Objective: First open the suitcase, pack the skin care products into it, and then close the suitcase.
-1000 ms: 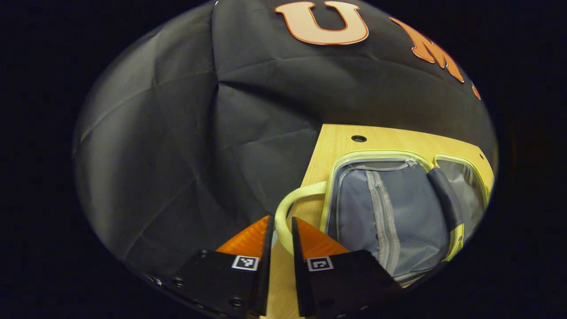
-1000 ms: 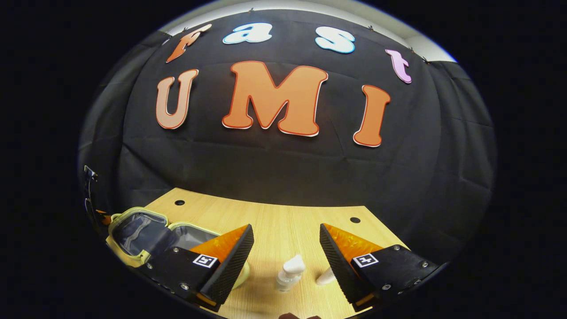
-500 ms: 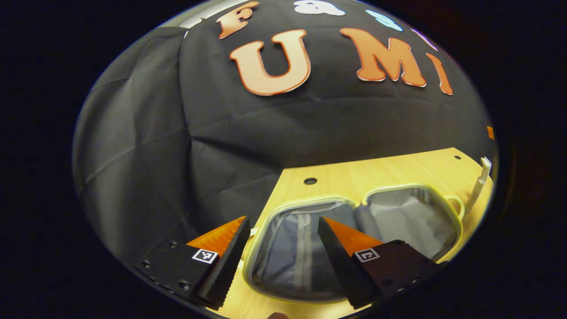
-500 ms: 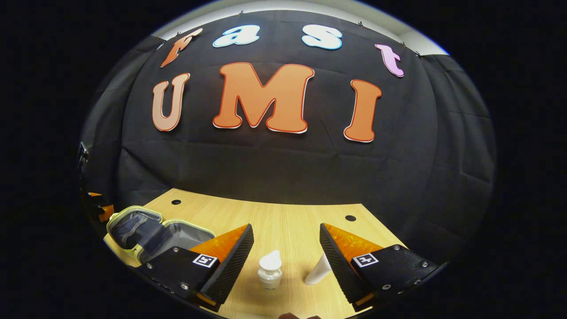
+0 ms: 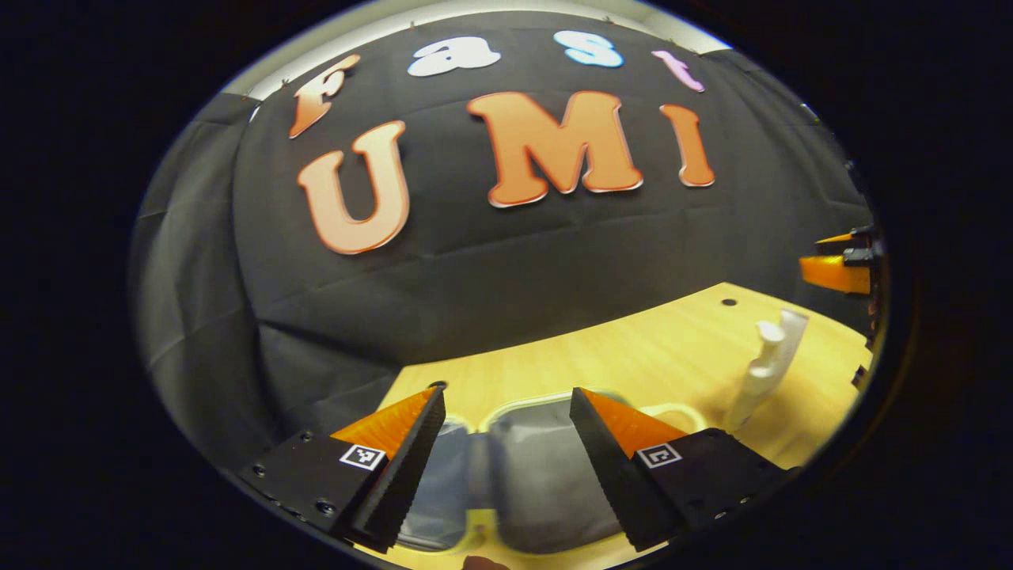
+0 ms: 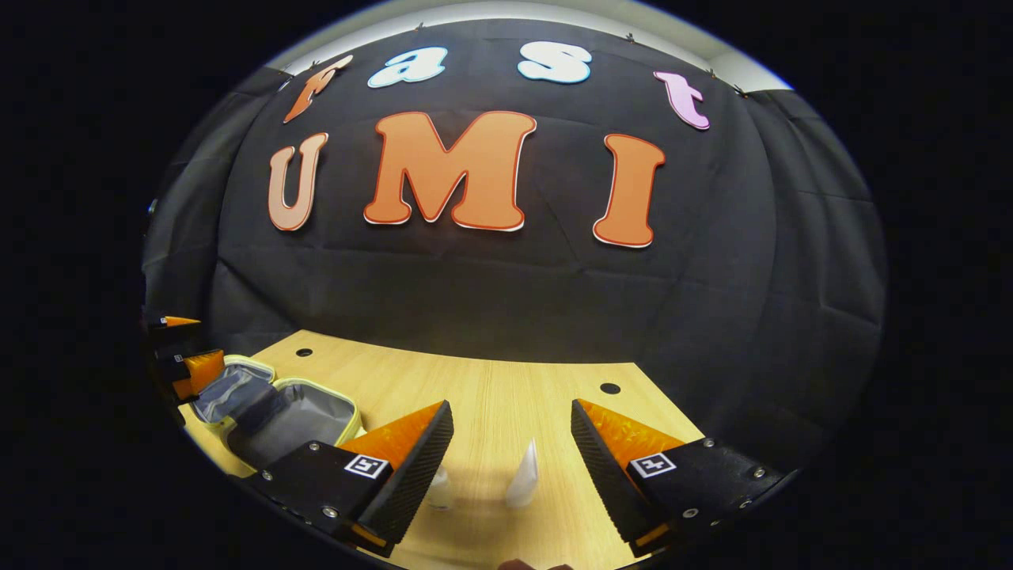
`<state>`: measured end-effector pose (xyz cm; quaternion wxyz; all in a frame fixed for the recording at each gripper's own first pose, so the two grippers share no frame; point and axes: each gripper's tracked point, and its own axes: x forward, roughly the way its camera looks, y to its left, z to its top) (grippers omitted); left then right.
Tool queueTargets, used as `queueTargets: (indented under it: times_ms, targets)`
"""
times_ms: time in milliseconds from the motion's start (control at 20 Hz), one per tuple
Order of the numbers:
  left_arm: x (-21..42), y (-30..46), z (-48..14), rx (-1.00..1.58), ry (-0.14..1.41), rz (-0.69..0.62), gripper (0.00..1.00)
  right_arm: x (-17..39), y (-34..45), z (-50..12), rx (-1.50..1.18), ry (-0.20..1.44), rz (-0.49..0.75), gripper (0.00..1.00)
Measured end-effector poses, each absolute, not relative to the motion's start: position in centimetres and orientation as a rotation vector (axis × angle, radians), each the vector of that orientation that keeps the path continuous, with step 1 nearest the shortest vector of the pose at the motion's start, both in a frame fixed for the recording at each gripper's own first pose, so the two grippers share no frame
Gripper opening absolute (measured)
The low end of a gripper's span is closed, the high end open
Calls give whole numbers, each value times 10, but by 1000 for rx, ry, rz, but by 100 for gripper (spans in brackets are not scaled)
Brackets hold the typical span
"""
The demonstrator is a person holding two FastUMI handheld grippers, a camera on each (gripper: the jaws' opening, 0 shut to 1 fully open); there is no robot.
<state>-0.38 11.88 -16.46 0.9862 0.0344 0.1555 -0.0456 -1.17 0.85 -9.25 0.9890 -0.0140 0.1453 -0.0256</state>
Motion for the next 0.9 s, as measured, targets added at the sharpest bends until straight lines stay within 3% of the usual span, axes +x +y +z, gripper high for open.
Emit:
queueTargets:
  times_ms: [250,400,800,900]
  targets:
    - [-6,19,-156,72,292,-237,96,-16,-13,-114,-34,324,-36,95]
    - [-7,-28,-165,62,308,-311,99,-17,-19,-132,-48,351,-10,95]
    - [-14,-128,-235,22,438,-442,96,-13,-25,-185,-71,436,69,95]
    - [-10,-140,-254,2,473,-450,100,-8,-24,-196,-71,444,83,95]
